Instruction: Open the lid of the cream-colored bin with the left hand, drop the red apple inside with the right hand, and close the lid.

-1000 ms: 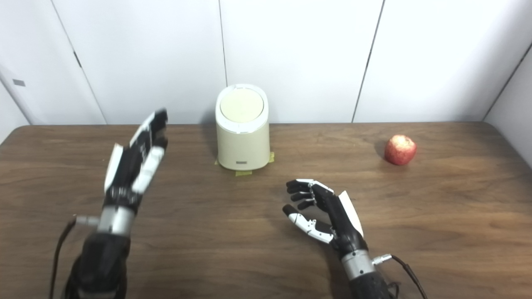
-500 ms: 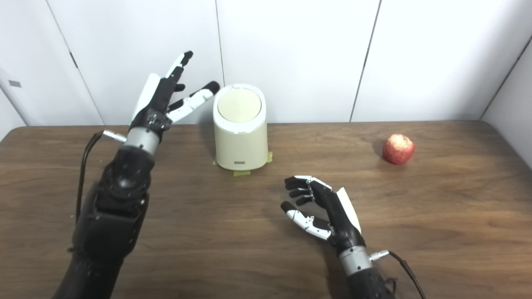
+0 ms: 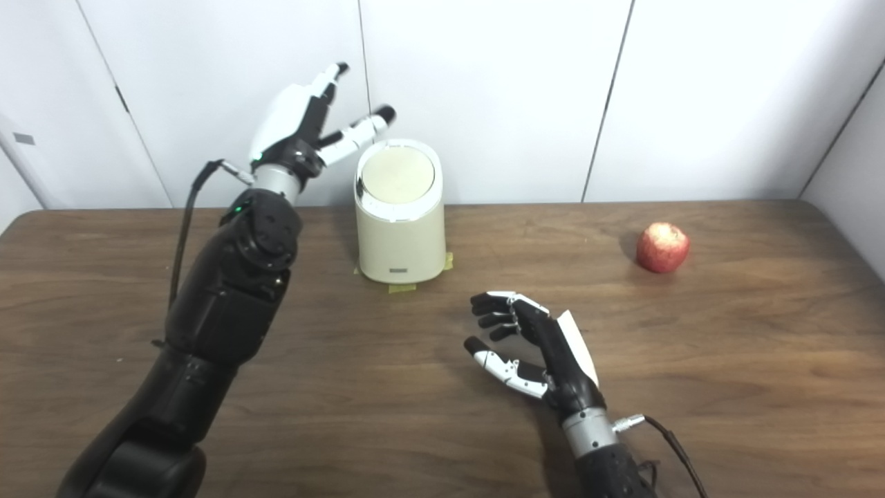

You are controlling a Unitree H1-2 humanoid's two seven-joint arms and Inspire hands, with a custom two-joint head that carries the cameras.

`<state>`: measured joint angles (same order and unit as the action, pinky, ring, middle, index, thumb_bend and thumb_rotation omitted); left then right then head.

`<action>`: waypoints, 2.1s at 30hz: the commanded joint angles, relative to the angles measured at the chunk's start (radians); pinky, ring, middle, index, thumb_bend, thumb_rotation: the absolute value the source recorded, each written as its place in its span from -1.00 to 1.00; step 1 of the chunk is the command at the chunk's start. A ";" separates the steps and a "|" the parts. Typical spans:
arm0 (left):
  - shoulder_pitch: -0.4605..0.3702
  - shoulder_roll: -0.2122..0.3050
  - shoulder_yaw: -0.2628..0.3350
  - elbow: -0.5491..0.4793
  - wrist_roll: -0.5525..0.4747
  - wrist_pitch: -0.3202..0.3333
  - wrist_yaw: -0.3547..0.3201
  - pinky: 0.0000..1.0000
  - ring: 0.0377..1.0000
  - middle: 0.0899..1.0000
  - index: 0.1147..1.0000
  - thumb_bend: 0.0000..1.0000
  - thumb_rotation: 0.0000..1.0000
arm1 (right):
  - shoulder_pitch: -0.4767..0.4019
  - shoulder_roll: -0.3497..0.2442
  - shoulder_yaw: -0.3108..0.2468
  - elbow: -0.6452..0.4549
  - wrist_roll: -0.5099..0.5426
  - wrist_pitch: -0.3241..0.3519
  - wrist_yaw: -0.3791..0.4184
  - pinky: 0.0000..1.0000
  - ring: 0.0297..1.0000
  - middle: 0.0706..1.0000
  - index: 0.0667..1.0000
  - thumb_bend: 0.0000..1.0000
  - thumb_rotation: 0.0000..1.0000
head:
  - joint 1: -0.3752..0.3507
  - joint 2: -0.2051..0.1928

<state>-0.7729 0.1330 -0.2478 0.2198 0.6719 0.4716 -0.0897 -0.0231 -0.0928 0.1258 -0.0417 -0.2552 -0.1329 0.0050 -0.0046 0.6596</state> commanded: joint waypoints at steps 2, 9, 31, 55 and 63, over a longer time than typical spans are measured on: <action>-0.093 0.006 -0.002 0.058 0.009 -0.030 0.046 1.00 1.00 1.00 1.00 0.39 0.80 | -0.007 -0.005 0.005 0.046 -0.010 -0.050 -0.009 0.13 0.29 0.32 0.31 -0.52 -0.40 | -0.002 -0.001; -0.112 0.011 -0.031 0.159 0.018 -0.063 0.095 1.00 1.00 1.00 1.00 0.43 0.82 | -0.004 -0.002 0.006 0.039 -0.012 -0.036 -0.011 0.13 0.29 0.33 0.31 -0.52 -0.28 | 0.003 -0.004; -0.064 0.037 -0.154 0.230 0.071 -0.041 0.093 1.00 1.00 1.00 1.00 0.50 0.47 | -0.013 0.006 0.017 0.038 -0.030 -0.020 -0.022 0.11 0.28 0.32 0.31 -0.53 -0.43 | -0.006 -0.004; -0.082 0.030 -0.149 0.288 0.253 -0.002 0.073 1.00 1.00 1.00 1.00 0.39 -0.49 | -0.020 0.016 0.020 0.040 -0.030 -0.013 -0.025 0.12 0.28 0.32 0.31 -0.52 -0.40 | -0.007 -0.007; -0.089 0.012 -0.117 0.283 0.299 -0.004 0.117 1.00 1.00 1.00 1.00 0.62 -0.57 | -0.021 0.018 0.022 0.039 -0.040 -0.009 -0.026 0.13 0.28 0.31 0.31 -0.52 -0.41 | -0.007 -0.007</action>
<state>-0.8241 0.1327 -0.3669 0.4992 0.9478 0.4594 0.0005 -0.0383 -0.0892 0.1408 -0.0318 -0.2839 -0.1272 -0.0100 -0.0107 0.6519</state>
